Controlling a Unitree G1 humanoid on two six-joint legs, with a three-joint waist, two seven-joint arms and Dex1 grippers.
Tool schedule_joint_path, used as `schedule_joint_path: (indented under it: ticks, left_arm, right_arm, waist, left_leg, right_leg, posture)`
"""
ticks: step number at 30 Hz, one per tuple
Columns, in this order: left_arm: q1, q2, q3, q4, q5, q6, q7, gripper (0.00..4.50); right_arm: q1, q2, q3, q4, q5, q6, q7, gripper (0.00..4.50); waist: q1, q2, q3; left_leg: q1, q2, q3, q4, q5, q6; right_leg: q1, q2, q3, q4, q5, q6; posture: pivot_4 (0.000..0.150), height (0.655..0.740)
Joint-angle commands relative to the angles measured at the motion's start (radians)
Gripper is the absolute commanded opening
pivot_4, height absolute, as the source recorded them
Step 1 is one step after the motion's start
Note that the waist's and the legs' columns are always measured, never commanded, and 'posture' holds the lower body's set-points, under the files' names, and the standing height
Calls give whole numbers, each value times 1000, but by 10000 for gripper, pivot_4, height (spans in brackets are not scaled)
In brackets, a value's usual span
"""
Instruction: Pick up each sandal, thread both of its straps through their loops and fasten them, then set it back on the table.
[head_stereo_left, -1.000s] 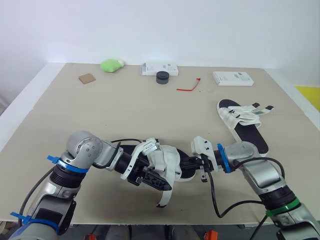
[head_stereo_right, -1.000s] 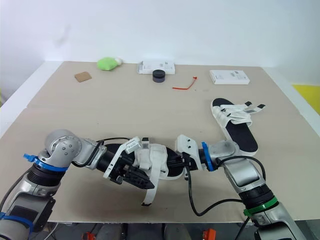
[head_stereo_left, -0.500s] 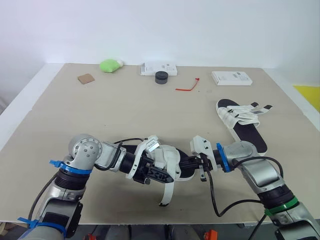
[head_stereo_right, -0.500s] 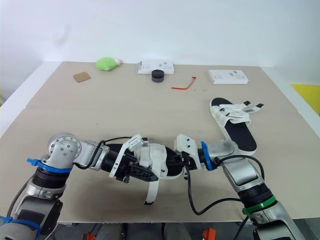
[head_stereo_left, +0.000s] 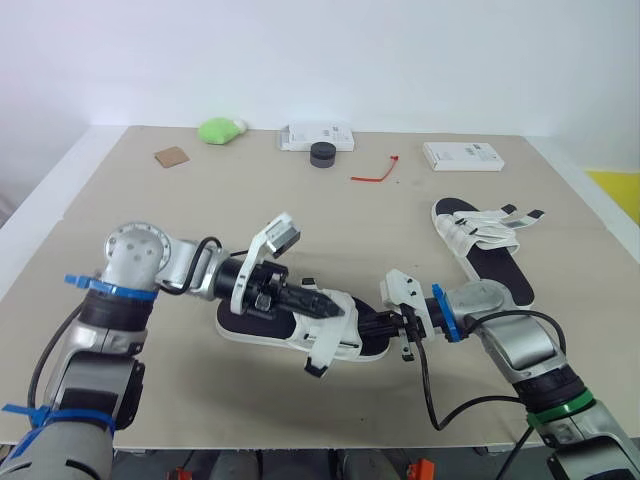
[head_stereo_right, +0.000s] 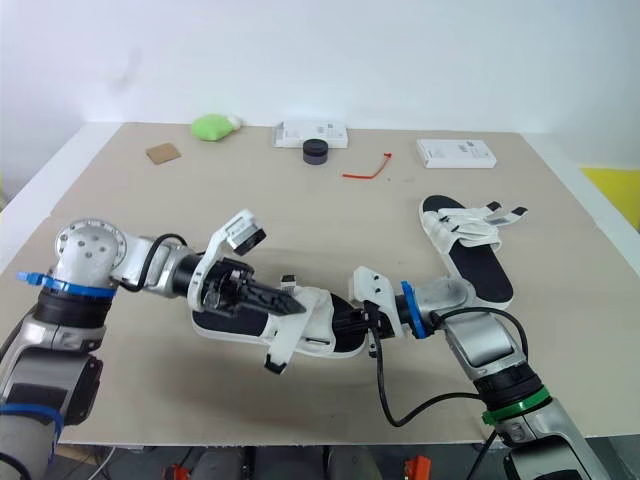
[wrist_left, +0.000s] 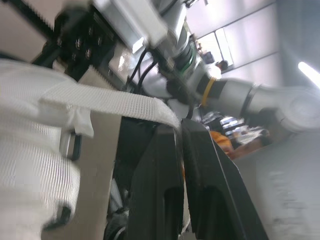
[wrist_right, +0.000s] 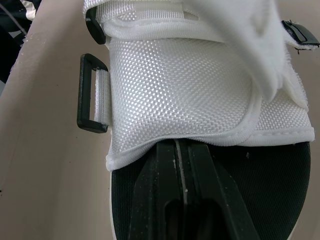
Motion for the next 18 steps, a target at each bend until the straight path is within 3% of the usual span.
schedule_joint_path:
  ticks: [1, 18]
  left_arm:
    - [-99, -54, -23, 134, 138, -28, -72, 1926]
    - [-192, -91, -232, 345, 628, -255, -553, 1926]
  right_arm:
    - [33, -2, 47, 84, -64, 26, -36, 0]
    - [87, -9, 21, 25, -50, 56, -69, 0]
  waist:
    - [0, 0, 0]
    - [-2, -1, 1]
  left_leg:
    - [0, 0, 0, 0, 0, 0]
    - [-1, 0, 0, -2, 0, 0]
  right_leg:
    - [0, 0, 0, 0, 0, 0]
    - [-2, 1, 0, 0, 0, 0]
  posture:
    - [1500, 7400]
    - [1500, 7400]
